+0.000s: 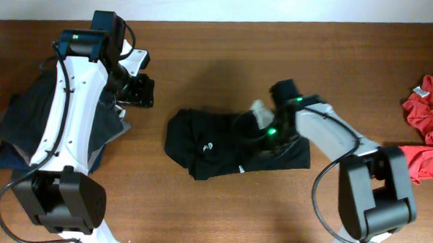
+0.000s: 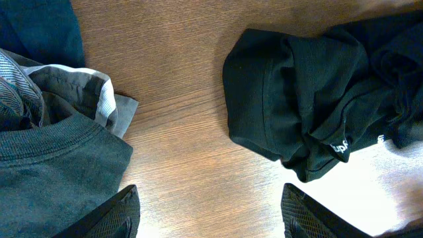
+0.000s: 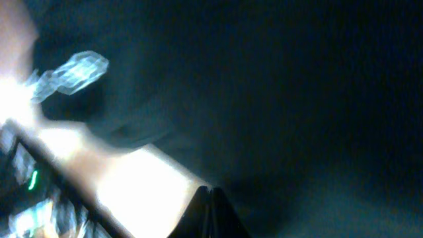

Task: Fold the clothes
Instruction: 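Fold the shirt's right half over toward the left with the right gripper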

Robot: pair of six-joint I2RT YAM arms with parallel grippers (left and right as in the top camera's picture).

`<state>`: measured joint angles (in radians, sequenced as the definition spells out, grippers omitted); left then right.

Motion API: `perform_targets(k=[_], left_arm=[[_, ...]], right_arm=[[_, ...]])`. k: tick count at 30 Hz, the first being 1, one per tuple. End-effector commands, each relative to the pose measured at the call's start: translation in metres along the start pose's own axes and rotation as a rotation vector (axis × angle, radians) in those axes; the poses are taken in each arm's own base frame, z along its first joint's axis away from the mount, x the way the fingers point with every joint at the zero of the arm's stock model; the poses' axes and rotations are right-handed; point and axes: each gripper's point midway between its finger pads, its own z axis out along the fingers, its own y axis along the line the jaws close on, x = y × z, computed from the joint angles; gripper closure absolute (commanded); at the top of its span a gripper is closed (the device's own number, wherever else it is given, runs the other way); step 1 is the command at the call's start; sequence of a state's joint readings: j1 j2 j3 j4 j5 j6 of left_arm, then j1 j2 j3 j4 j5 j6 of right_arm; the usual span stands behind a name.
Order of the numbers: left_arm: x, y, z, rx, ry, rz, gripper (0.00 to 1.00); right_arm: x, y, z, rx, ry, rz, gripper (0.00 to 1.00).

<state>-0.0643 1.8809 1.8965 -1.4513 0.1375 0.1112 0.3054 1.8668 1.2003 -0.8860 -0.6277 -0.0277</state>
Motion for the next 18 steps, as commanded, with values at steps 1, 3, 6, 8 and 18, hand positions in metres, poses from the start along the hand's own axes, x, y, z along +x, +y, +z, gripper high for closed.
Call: perform_targets(k=[1,3,6,8,18], left_arm=[[0.0,0.001,-0.013,-0.013,-0.036,-0.003,0.3],[0.0,0.006,-0.014,-0.029,-0.036,-0.01,0.27],[0.001,0.011,-0.014,-0.028,-0.037,-0.026,0.25],[0.001,0.008,-0.014,-0.001,-0.038,-0.034,0.23],[0.019,-0.045,0.041,0.358,0.05,-0.15,0.17]], right_arm=[[0.007,0.042,-0.001,-0.132,0.019,-0.252,0.96],[0.007,0.045,-0.006,-0.13,0.017,-0.287,0.96],[-0.003,0.045,-0.021,-0.121,-0.033,-0.298,0.96],[-0.012,0.044,-0.036,-0.114,-0.081,-0.293,0.96],[-0.043,-0.011,-0.106,0.005,-0.274,-0.045,0.68]])
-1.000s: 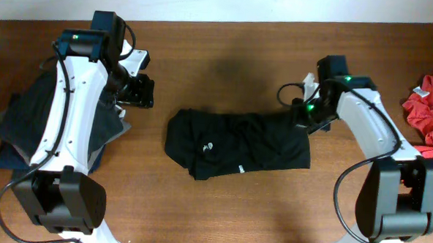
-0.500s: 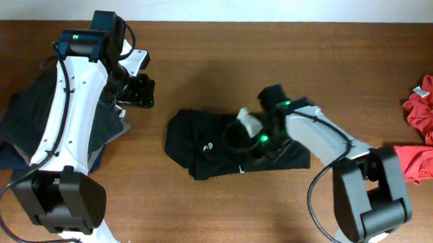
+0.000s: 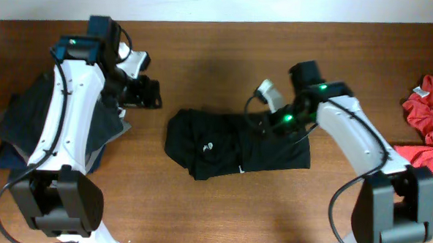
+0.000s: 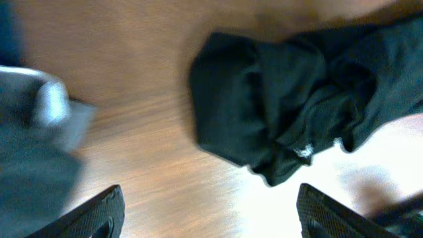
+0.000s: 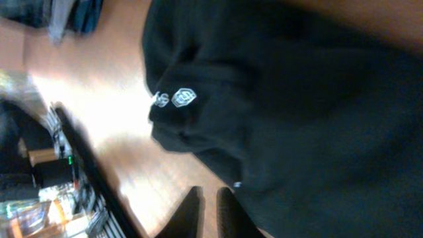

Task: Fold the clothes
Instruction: 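Fold the shirt's right half over toward the left with the right gripper, then grasp the left end of the black shirt bundle with the left gripper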

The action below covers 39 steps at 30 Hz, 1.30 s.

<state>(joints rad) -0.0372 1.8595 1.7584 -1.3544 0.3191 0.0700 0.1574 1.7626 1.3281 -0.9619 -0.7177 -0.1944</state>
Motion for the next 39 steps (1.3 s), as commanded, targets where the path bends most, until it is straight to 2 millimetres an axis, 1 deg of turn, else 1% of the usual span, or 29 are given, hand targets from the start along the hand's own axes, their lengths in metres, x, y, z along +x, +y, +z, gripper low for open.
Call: perform_targets(k=[1,4,6,8,9,12,16,18,19,20,21,22,24,25,26,30,34,36,37,38,39], left_arm=[[0.019,-0.026,0.031,0.213,0.058,-0.086,0.17],[0.033,-0.034,0.066,0.297,0.086,-0.102,0.18],[0.037,-0.029,0.086,0.287,0.075,-0.092,0.18],[0.036,-0.02,0.103,0.253,0.048,-0.123,0.18],[0.036,-0.017,0.109,0.247,0.036,-0.133,0.18],[0.034,0.001,0.124,0.165,0.001,-0.14,0.18],[0.042,0.003,0.136,0.161,0.004,-0.137,0.18],[0.043,-0.002,0.141,0.179,-0.005,-0.122,0.18],[0.043,-0.006,0.144,0.196,-0.012,-0.112,0.23],[0.042,-0.01,0.146,0.212,-0.022,-0.1,0.31],[0.041,-0.013,0.148,0.217,-0.027,-0.088,0.45],[0.042,-0.013,0.148,0.217,-0.027,-0.085,0.65],[0.042,-0.014,0.148,0.217,-0.025,-0.085,0.98],[0.044,-0.012,0.148,0.21,-0.019,-0.091,1.0],[0.046,-0.009,0.148,0.203,-0.011,-0.1,1.0],[0.058,0.018,0.145,0.135,0.027,-0.176,0.99],[0.058,0.04,0.138,0.123,0.017,-0.242,0.99],[0.057,0.051,0.135,0.12,0.003,-0.273,0.95],[0.056,0.057,0.133,0.119,-0.006,-0.287,0.92],[0.055,0.06,0.131,0.122,-0.014,-0.297,0.84],[0.053,0.061,0.13,0.138,-0.025,-0.304,0.64]], right_arm=[[-0.008,-0.03,-0.027,0.089,-0.065,0.137,0.67],[-0.006,-0.051,-0.045,0.108,-0.106,0.235,0.68],[-0.002,-0.063,-0.055,0.113,-0.122,0.283,0.68],[0.002,-0.071,-0.062,0.118,-0.128,0.319,0.69],[0.004,-0.073,-0.065,0.119,-0.13,0.333,0.72],[0.008,-0.078,-0.069,0.122,-0.128,0.35,0.73],[0.009,-0.077,-0.069,0.12,-0.125,0.35,0.73],[0.008,-0.077,-0.069,0.121,-0.127,0.349,0.73],[0.008,-0.077,-0.069,0.122,-0.128,0.348,0.73],[0.008,-0.077,-0.069,0.122,-0.129,0.346,0.73],[0.008,-0.077,-0.069,0.122,-0.13,0.346,0.73],[0.008,-0.078,-0.069,0.123,-0.129,0.347,0.73],[0.009,-0.078,-0.069,0.125,-0.125,0.35,0.73],[0.01,-0.078,-0.069,0.127,-0.122,0.352,0.73],[0.011,-0.078,-0.069,0.13,-0.118,0.354,0.73],[0.013,-0.079,-0.069,0.138,-0.111,0.359,0.73],[0.013,-0.079,-0.069,0.14,-0.11,0.359,0.73],[0.013,-0.079,-0.069,0.14,-0.11,0.36,0.73],[0.013,-0.079,-0.069,0.14,-0.111,0.359,0.73],[0.013,-0.079,-0.069,0.14,-0.111,0.359,0.73],[0.013,-0.079,-0.069,0.14,-0.111,0.359,0.73]])
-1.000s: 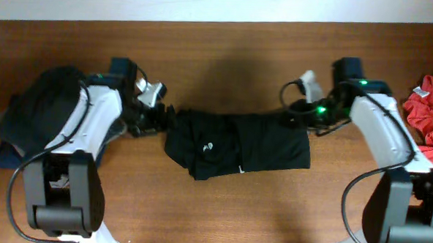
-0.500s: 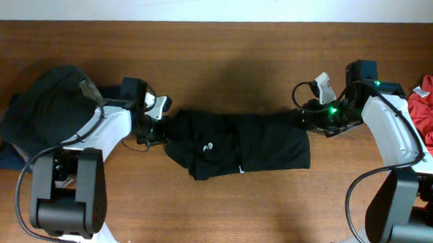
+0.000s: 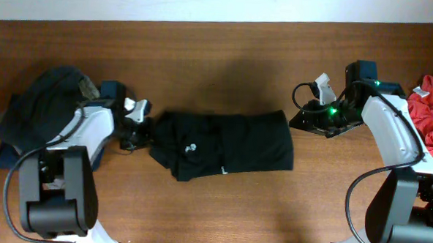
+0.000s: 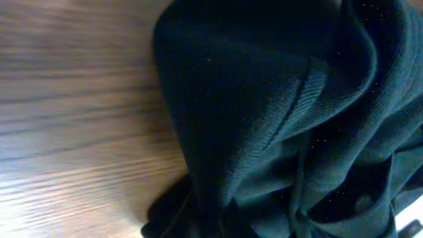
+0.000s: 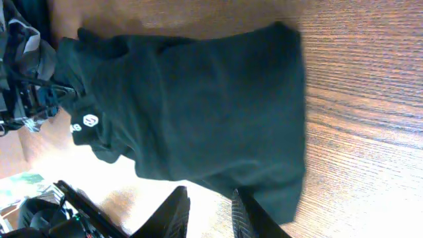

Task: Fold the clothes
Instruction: 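Grasp the left end of the black shirt bundle with the left gripper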

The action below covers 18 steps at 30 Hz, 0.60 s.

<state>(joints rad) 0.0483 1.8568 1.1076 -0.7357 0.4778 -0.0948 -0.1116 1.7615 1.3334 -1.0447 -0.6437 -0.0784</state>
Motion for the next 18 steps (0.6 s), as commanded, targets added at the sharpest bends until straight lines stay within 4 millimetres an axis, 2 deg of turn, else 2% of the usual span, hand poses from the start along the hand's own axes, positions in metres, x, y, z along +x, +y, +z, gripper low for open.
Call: perform_targets(k=[1,4,7,8,9,18], left_arm=[[-0.005,0.011,-0.008,0.021,-0.028,-0.037,0.52],[0.001,-0.01,-0.01,0.147,-0.009,0.046,0.25],[0.008,-0.013,-0.007,0.14,0.019,0.067,0.13],[0.01,-0.015,-0.005,0.14,0.024,0.073,0.13],[0.011,-0.016,-0.003,0.142,0.025,0.08,0.09],[0.018,-0.044,0.026,0.143,0.016,0.215,0.09]], right_arm=[[-0.004,0.002,-0.007,0.015,-0.02,-0.011,0.73],[-0.004,0.001,-0.007,0.023,-0.019,-0.01,0.73],[-0.004,0.001,-0.007,0.023,-0.02,-0.011,0.73],[-0.004,0.001,-0.007,0.023,-0.02,-0.011,0.73],[-0.004,0.001,-0.007,0.023,-0.02,-0.01,0.73],[-0.004,0.001,-0.007,0.023,-0.019,-0.01,0.73]])
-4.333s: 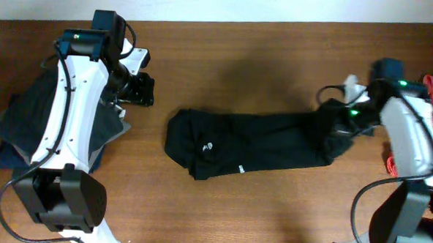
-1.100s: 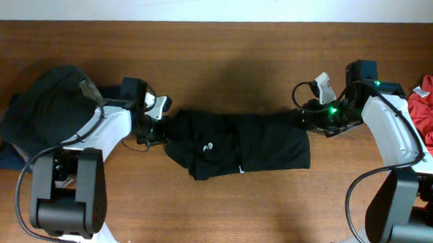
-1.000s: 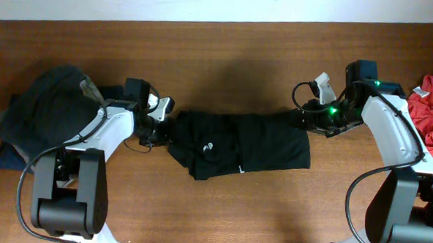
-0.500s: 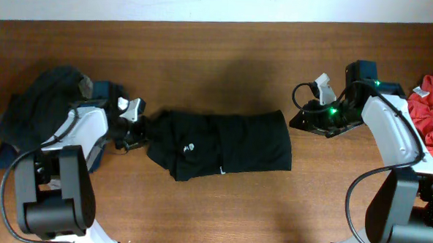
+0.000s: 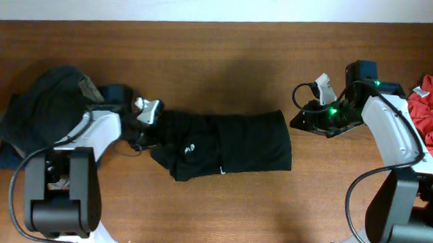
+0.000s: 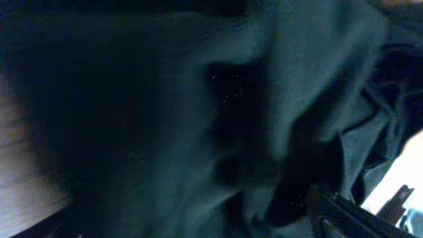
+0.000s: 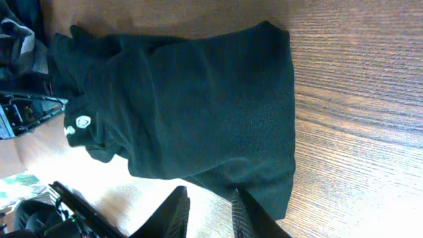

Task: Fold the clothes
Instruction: 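Grasp the left end of the black shirt bundle with the left gripper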

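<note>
A black garment (image 5: 226, 145) lies folded into a rough rectangle mid-table, its small white logo (image 5: 191, 145) near the bunched left end. My left gripper (image 5: 146, 130) is low at that left end, pressed into the cloth. The left wrist view is filled with blurred dark fabric (image 6: 165, 119), and only one finger (image 6: 337, 210) shows, far out at the lower right, so the jaws stand wide. My right gripper (image 5: 297, 123) hovers just right of the garment (image 7: 192, 106), apart from it. Its fingers (image 7: 248, 210) are slightly parted with only table between them.
A heap of dark clothes (image 5: 45, 114) lies at the left edge, behind the left arm. Red clothes lie at the right edge, beyond the right arm. Bare wooden table (image 5: 227, 56) runs along the far side and the front.
My left gripper has moved a little to the right, from the garment's left edge into the cloth. The garment's left end has shifted slightly. The right arm has not moved.
At first my right gripper was shut, down on the crumpled garment's right part, and the left hung open by the dark heap. Then the right was at the garment's upper right. Later the garment lay flatter, the right gripper off to its right, the left at its left end.
</note>
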Robot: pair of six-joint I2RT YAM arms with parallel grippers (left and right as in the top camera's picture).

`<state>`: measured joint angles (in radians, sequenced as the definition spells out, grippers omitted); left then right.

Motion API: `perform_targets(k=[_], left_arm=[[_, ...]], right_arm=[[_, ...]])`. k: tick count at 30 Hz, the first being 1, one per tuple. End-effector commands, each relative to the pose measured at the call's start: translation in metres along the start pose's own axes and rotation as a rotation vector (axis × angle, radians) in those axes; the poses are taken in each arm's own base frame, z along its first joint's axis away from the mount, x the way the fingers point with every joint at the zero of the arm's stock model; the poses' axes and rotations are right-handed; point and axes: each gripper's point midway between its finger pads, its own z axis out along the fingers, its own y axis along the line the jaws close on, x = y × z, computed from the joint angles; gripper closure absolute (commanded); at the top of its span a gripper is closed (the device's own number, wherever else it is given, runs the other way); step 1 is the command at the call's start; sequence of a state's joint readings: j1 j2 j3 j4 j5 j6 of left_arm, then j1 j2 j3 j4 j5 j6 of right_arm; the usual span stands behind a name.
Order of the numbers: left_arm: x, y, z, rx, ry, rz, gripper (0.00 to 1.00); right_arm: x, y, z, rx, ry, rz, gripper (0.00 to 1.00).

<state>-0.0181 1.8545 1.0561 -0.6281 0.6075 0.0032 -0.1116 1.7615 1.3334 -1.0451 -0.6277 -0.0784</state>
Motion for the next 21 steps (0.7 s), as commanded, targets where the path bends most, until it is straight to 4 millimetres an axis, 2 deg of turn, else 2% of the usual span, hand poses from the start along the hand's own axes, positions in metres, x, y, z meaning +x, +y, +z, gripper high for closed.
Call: perform_targets(k=[1,3,6,10,12,15,21], left_arm=[[0.01,-0.007,0.013,-0.013,0.026,0.027,0.09],[0.009,-0.003,0.016,-0.068,0.02,0.025,0.11],[0.004,-0.006,0.019,-0.077,0.005,0.054,0.32],[0.001,-0.013,0.022,-0.064,-0.005,0.078,0.83],[0.0,-0.015,0.019,-0.05,-0.004,0.071,0.98],[-0.008,-0.02,-0.002,-0.044,-0.004,0.048,0.99],[-0.049,-0.043,-0.083,-0.109,-0.047,0.123,0.99]], right_arm=[[-0.004,0.004,-0.007,0.007,-0.021,-0.01,0.73],[-0.004,0.004,-0.007,0.007,-0.021,-0.01,0.73],[-0.004,0.004,-0.007,0.007,-0.021,-0.01,0.73],[-0.004,0.004,-0.007,0.007,-0.021,-0.01,0.73],[-0.004,0.004,-0.007,0.007,-0.02,-0.009,0.73],[-0.002,0.004,-0.007,0.006,-0.013,-0.005,0.73],[-0.001,0.004,-0.007,0.006,-0.012,-0.003,0.73]])
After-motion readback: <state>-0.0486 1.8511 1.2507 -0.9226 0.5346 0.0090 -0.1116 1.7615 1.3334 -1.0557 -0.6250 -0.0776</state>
